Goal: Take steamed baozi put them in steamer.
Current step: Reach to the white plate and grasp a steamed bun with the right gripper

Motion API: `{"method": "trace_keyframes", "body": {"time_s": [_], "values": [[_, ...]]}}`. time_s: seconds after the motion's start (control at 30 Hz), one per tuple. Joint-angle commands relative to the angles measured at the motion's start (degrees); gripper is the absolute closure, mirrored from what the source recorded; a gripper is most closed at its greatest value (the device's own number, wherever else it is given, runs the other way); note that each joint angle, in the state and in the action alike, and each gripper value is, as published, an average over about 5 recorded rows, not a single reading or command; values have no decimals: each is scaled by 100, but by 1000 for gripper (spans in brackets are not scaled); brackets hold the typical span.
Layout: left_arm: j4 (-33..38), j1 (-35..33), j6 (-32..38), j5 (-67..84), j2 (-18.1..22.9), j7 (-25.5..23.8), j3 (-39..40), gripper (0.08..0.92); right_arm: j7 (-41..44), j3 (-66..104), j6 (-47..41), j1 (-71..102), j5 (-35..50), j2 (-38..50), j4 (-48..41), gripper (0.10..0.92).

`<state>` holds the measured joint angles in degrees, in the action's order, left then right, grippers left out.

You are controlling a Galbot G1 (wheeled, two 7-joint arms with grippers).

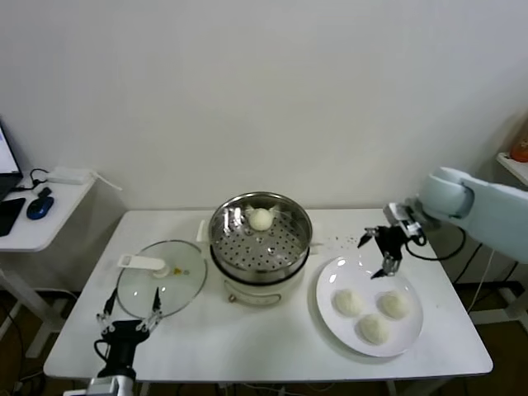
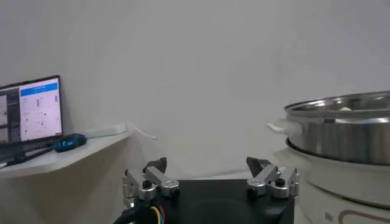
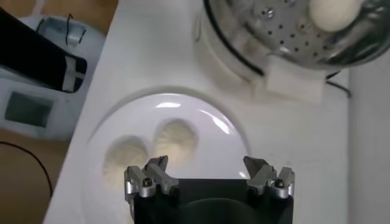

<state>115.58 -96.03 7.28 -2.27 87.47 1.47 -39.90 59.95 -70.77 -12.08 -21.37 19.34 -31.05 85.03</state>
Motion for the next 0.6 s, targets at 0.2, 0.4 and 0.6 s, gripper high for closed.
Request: {"method": "trace_keyframes", "body": {"time_s": [0.2,0.4,0.6], "values": [[-106,-13,29,10,-9,-1,-8,177,-239,830,-490,1591,-359,-157,-186,203],[-172,-24,60,24,-17,3,-19,177,-278,897,-494,1651,-471,-488,-548,203],[-216,-9,67,26,-14,4,-18,177,-291,946,-481,1671,-596,-793,-814,203]]}}
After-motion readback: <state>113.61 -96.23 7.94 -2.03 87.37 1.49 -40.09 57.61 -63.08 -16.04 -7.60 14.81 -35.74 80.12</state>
